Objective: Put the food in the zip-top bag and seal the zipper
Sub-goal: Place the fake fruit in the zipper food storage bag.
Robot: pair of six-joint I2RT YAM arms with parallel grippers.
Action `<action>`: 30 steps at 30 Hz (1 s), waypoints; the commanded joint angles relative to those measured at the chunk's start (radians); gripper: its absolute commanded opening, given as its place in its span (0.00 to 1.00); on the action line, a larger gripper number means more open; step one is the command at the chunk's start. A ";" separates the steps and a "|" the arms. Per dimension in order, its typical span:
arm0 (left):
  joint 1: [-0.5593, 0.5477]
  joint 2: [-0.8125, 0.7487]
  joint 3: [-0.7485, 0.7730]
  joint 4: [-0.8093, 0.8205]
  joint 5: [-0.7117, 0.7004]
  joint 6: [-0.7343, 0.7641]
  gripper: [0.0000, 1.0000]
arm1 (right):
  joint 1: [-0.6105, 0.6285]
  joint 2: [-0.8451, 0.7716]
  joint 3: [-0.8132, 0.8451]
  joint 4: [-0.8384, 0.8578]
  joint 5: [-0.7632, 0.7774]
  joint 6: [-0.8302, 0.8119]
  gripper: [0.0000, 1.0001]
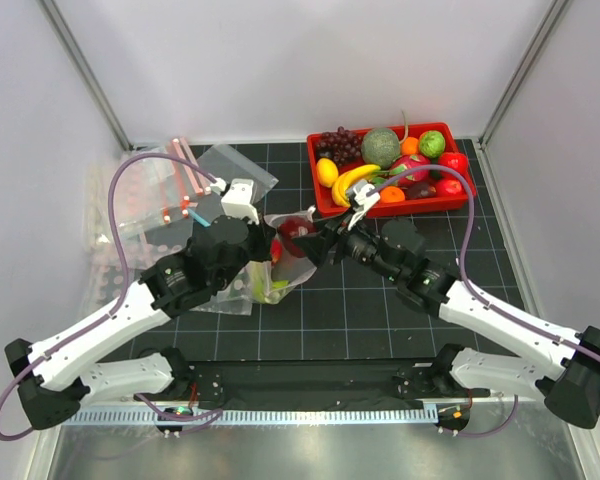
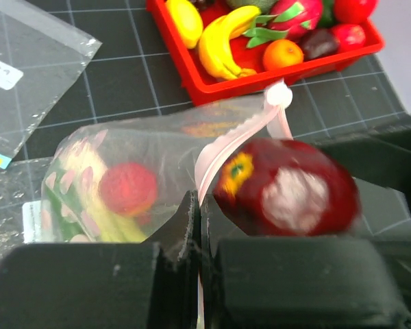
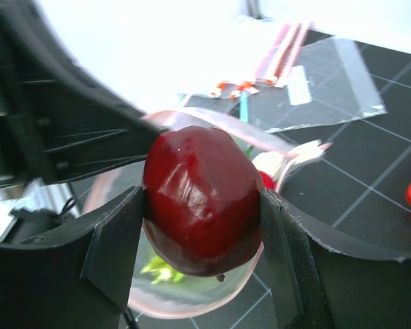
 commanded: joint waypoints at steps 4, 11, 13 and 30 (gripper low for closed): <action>-0.008 -0.064 -0.014 0.132 0.091 -0.014 0.00 | 0.009 0.043 0.031 0.050 0.146 0.009 0.23; -0.006 -0.066 -0.023 0.144 0.095 -0.016 0.00 | 0.069 0.157 0.070 0.069 0.186 0.024 0.80; -0.006 -0.069 -0.026 0.141 0.053 -0.022 0.01 | 0.078 0.140 0.062 0.067 0.213 0.012 0.93; -0.006 -0.060 -0.034 0.112 -0.090 -0.036 0.00 | -0.136 0.022 0.123 -0.243 0.542 0.018 0.82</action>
